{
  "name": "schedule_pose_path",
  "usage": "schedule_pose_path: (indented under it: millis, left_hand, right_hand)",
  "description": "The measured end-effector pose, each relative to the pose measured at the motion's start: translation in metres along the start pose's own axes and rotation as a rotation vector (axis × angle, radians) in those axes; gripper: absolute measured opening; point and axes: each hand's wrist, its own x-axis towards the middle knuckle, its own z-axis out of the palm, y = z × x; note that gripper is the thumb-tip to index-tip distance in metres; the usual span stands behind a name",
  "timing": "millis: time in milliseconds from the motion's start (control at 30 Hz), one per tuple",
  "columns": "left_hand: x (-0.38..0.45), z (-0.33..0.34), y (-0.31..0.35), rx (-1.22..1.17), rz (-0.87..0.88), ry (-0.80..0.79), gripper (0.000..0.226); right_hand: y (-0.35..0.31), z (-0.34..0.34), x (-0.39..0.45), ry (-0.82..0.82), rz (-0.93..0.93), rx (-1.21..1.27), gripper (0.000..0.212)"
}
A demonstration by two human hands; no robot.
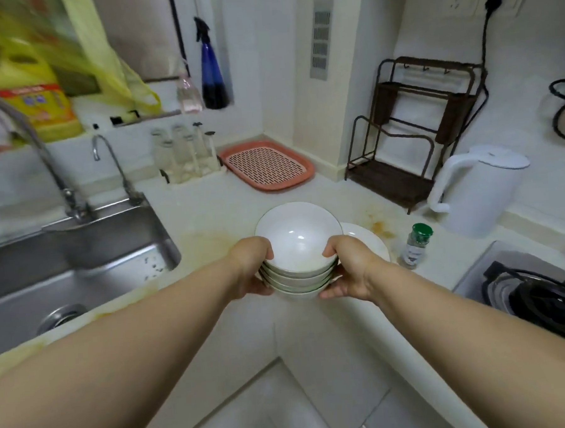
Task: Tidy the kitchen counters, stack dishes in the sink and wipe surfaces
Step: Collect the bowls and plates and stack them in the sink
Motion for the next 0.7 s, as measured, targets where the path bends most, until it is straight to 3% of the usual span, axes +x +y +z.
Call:
schedule_pose_path:
  millis: [433, 567, 700]
  left_hand:
    - [0.02, -0.294, -0.023, -0.151, 0.012, 0.298, 0.027]
    - [0.038, -0.386, -0.033, -0.172, -0.026, 0.314, 0.021]
    - [0.073, -0.441, -0.052, -0.208, -0.11, 0.289, 0.03]
  right_hand:
    - [-0.027, 0.299, 0.055, -0.312, -0.01, -0.191, 0.032]
    - [-0.023, 0.393, 0.076, -0.363, 0.055, -0.18, 0.041]
    - [-0.015, 0.448, 0.102, -0.363, 0.121, -0.214, 0.035]
